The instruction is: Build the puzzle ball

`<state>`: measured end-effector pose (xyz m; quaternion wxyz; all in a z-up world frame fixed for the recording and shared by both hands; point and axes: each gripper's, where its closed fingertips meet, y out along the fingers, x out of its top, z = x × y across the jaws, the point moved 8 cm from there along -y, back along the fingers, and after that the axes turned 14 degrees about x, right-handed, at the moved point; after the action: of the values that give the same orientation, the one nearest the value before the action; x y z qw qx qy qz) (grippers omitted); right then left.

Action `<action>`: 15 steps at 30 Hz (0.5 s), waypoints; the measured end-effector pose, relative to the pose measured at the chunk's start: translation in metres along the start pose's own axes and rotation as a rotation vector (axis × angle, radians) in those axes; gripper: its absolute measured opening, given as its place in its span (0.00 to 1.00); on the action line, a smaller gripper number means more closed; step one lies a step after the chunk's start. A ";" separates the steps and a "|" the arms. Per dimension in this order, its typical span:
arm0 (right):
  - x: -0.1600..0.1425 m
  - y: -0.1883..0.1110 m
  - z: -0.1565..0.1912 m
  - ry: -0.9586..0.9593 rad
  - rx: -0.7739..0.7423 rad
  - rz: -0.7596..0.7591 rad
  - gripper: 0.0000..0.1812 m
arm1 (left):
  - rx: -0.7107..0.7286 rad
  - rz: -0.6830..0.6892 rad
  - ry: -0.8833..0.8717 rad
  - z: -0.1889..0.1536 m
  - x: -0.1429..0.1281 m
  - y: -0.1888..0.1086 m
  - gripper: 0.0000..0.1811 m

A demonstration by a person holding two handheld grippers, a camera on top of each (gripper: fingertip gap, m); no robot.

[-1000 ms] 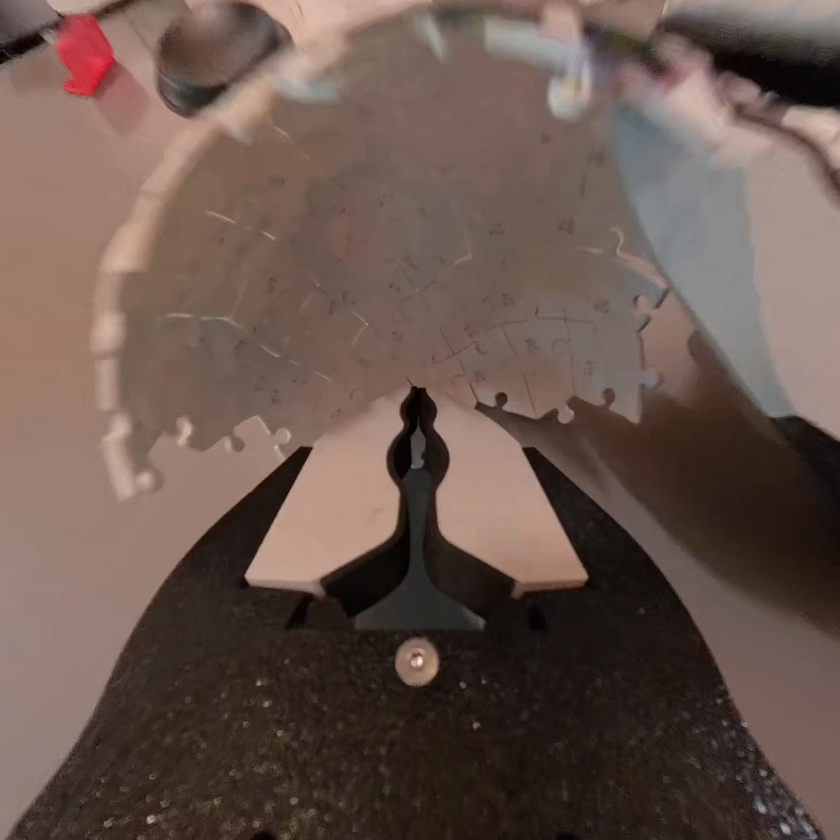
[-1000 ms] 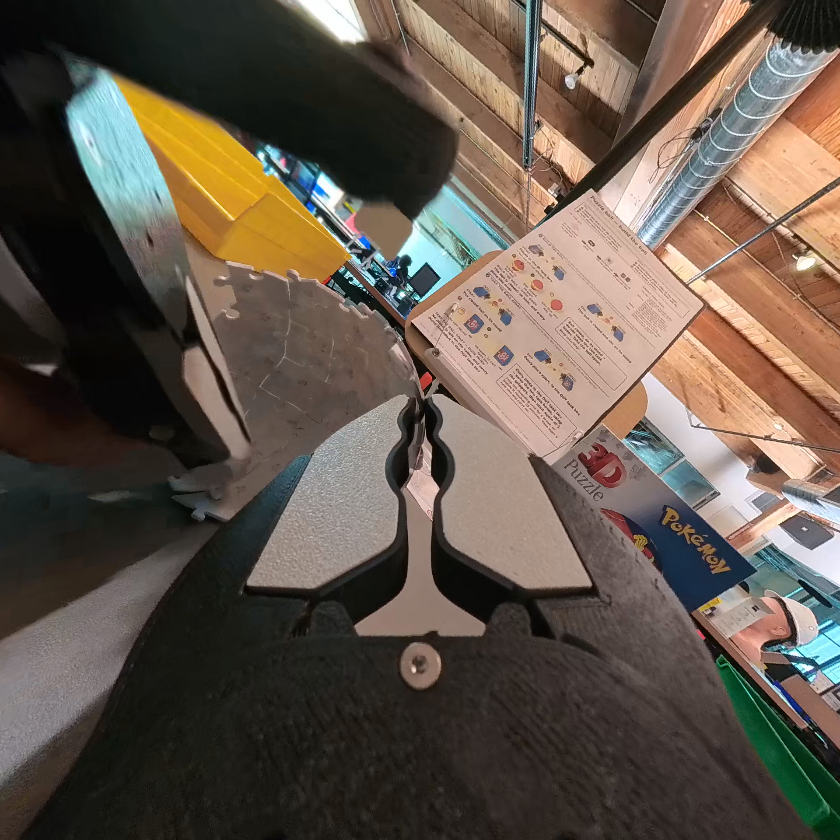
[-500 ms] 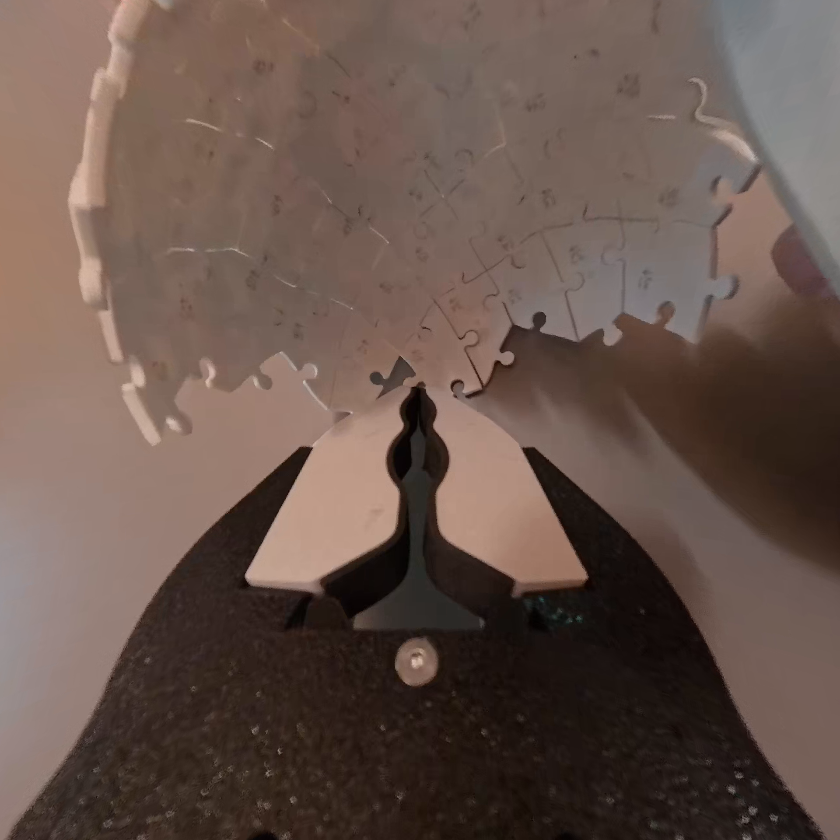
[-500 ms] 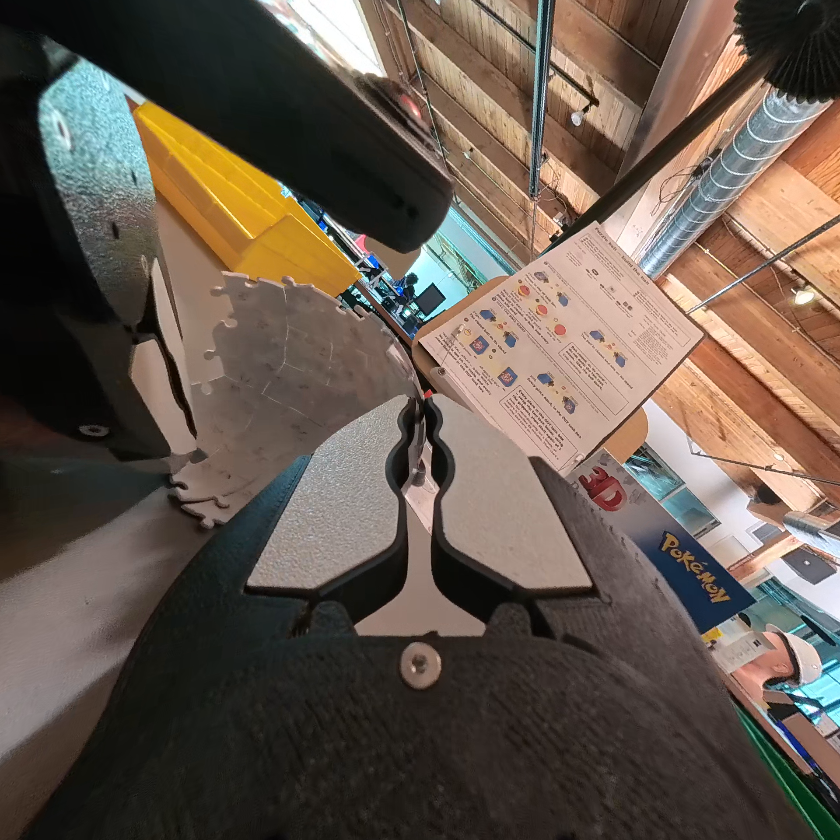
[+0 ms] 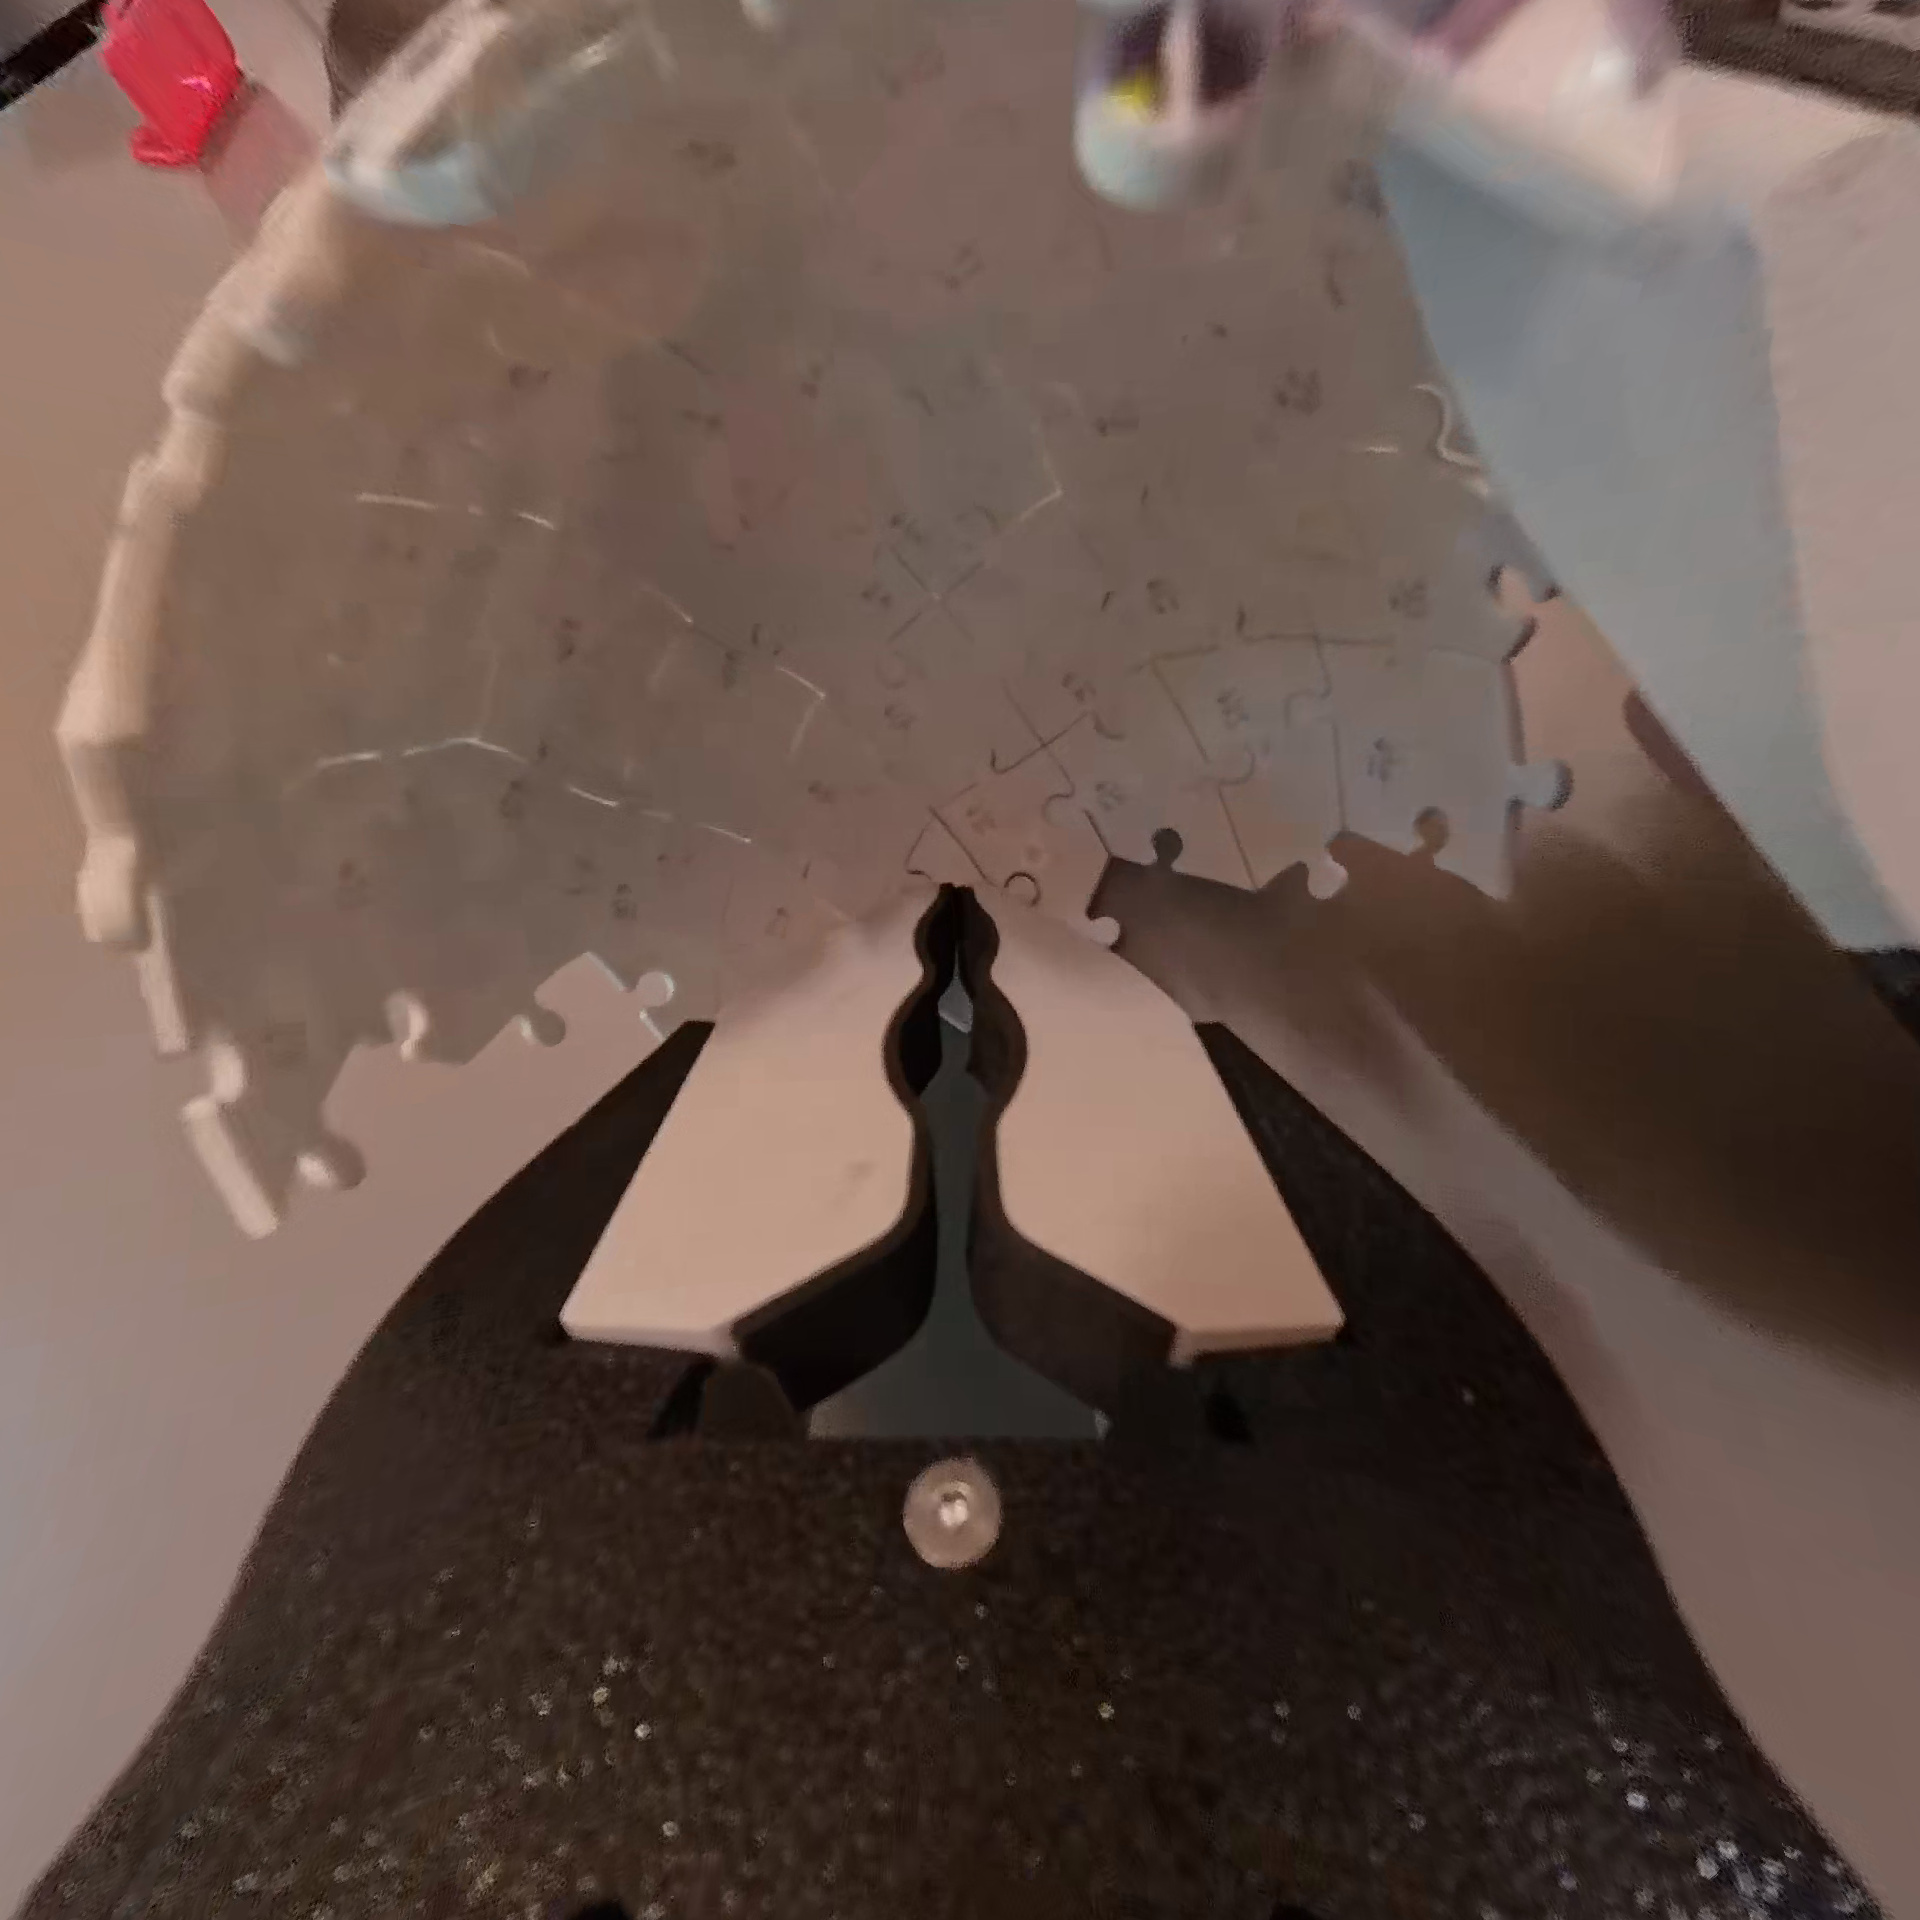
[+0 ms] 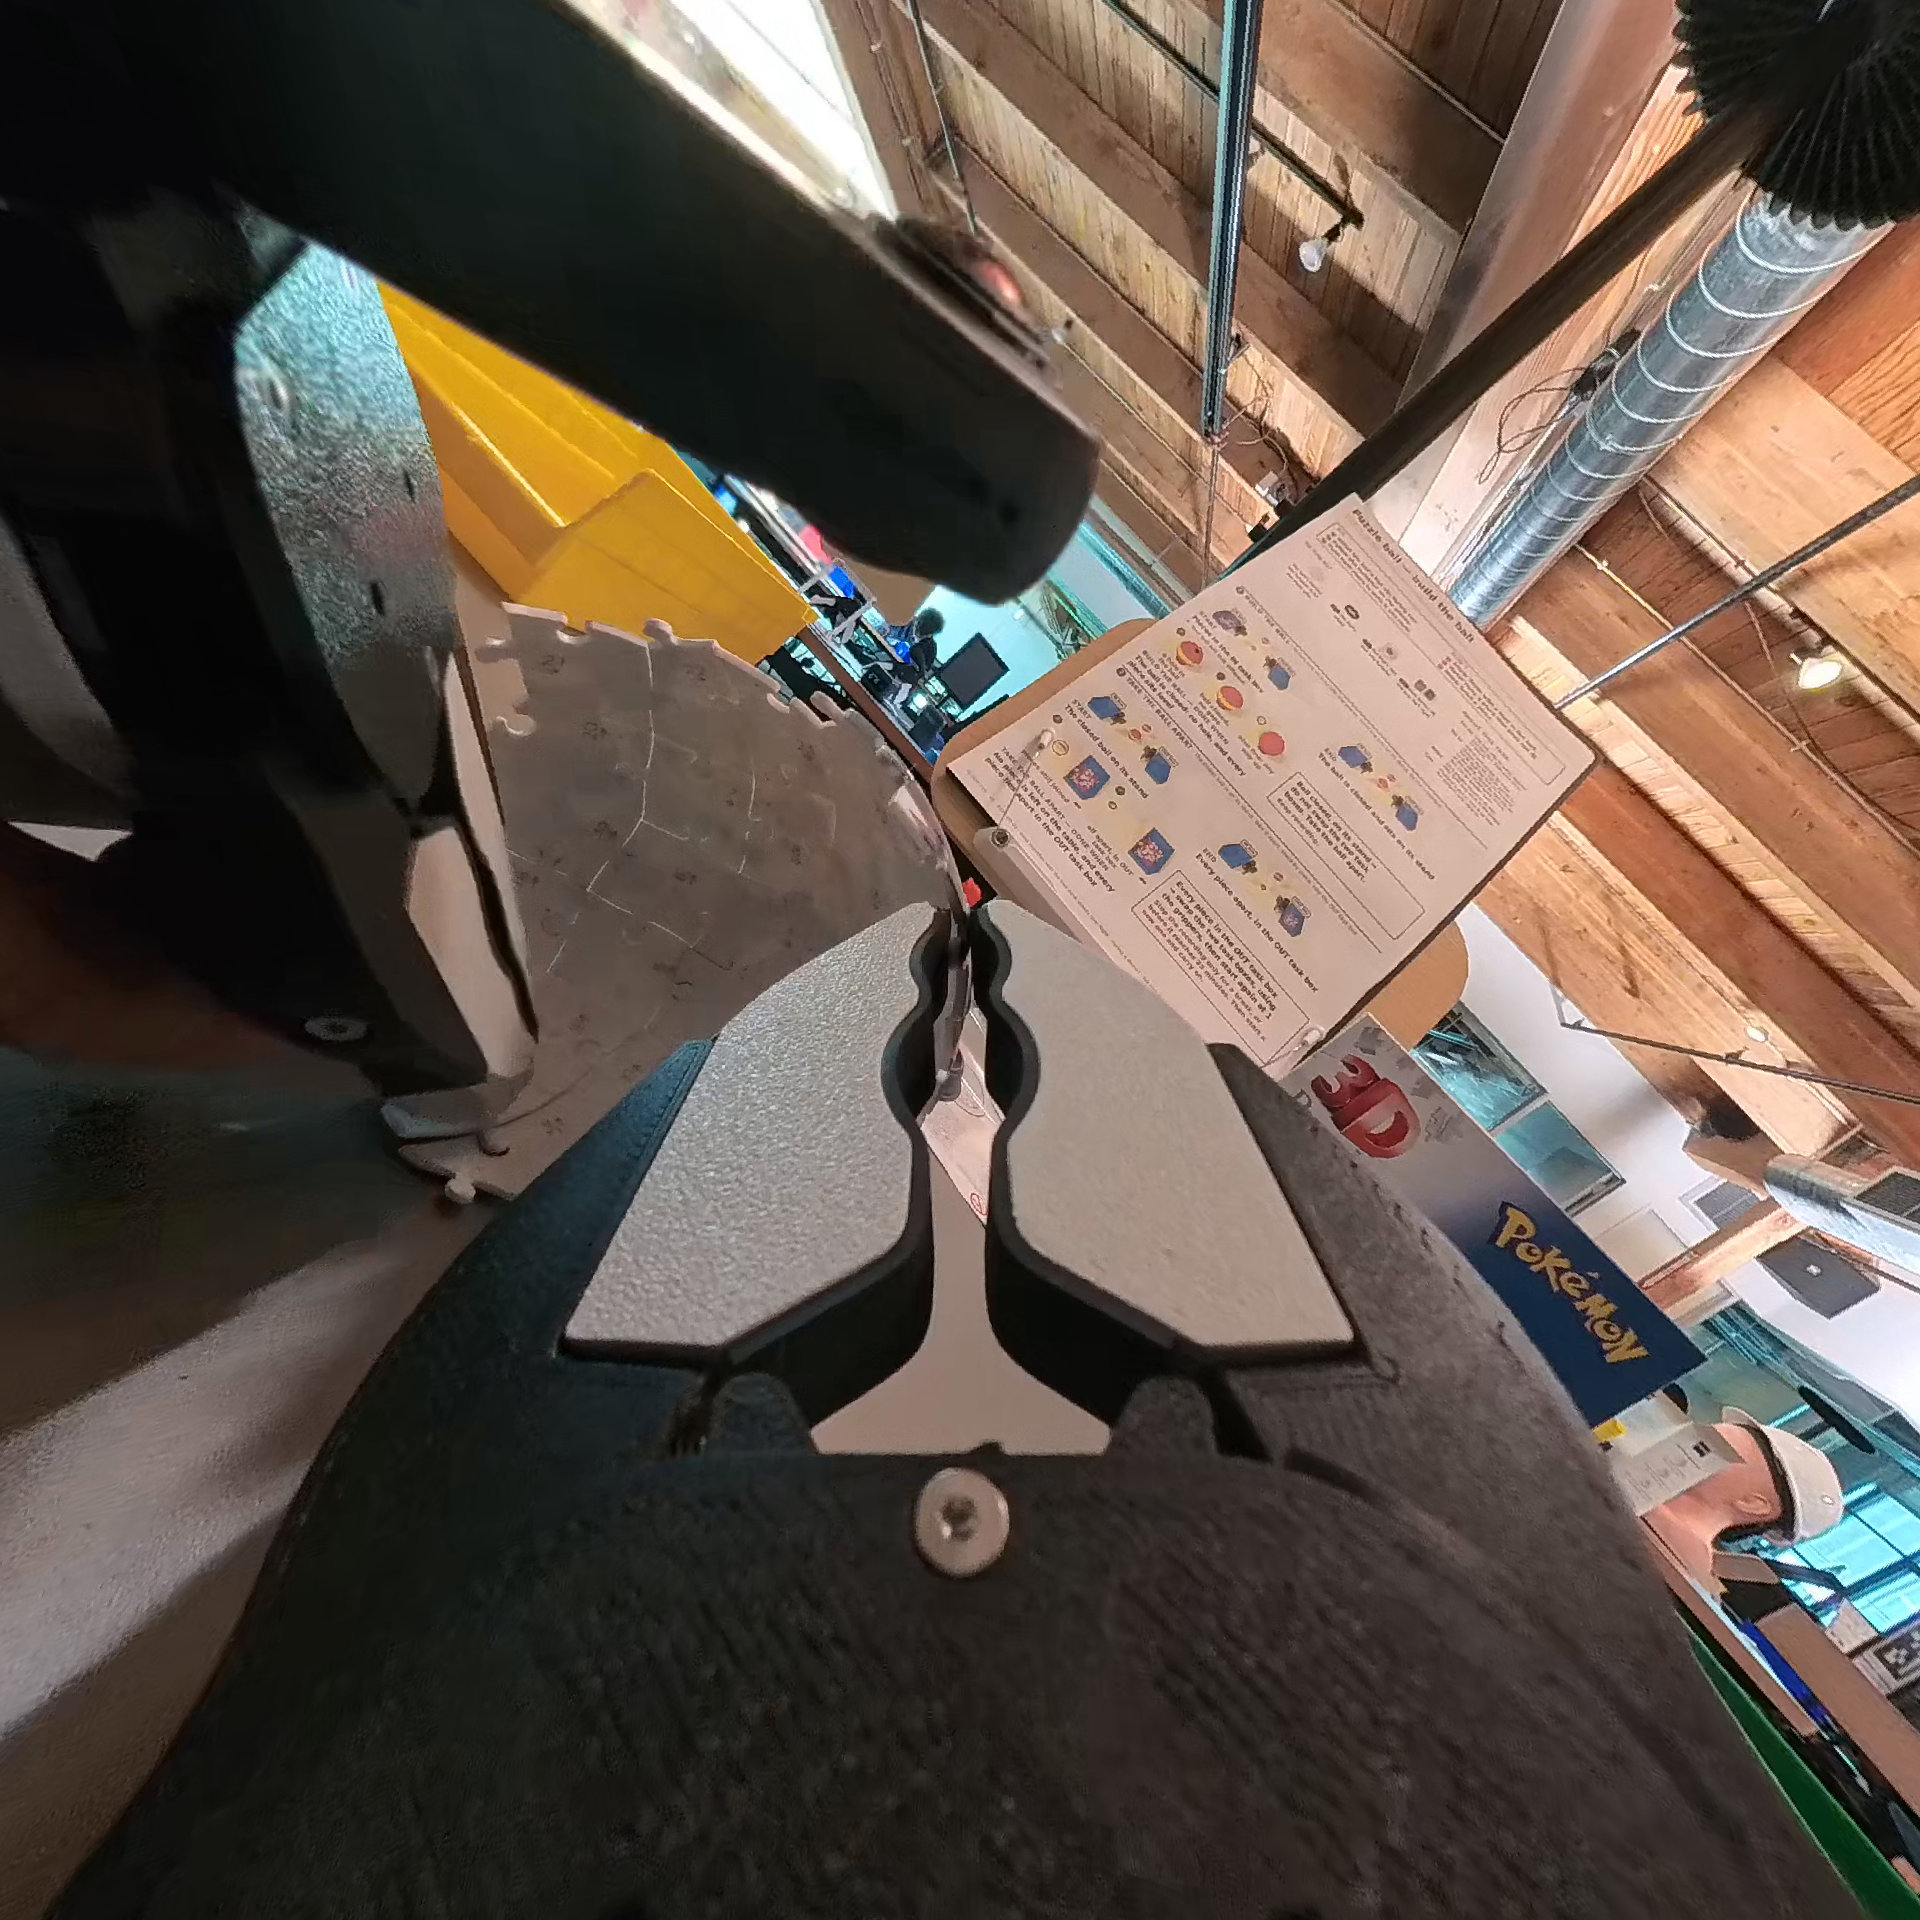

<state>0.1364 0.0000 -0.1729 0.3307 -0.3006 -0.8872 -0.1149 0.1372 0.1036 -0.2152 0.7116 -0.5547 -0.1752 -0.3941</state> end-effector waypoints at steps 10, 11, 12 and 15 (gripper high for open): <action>0.000 0.000 0.001 0.025 0.008 -0.013 0.02 | 0.028 -0.015 0.077 -0.003 0.000 0.000 0.00; 0.000 0.000 0.000 0.030 0.007 -0.014 0.02 | 0.034 -0.022 0.112 -0.003 0.000 0.000 0.00; 0.000 0.000 0.000 0.033 0.007 -0.014 0.02 | 0.040 -0.027 0.137 -0.003 0.001 0.000 0.00; 0.000 0.000 0.000 0.028 0.005 -0.013 0.02 | 0.014 -0.021 0.084 0.000 0.000 0.001 0.00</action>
<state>0.1366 0.0001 -0.1732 0.3431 -0.2922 -0.8847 -0.1190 0.1379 0.1033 -0.2157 0.7181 -0.5309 -0.1537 -0.4229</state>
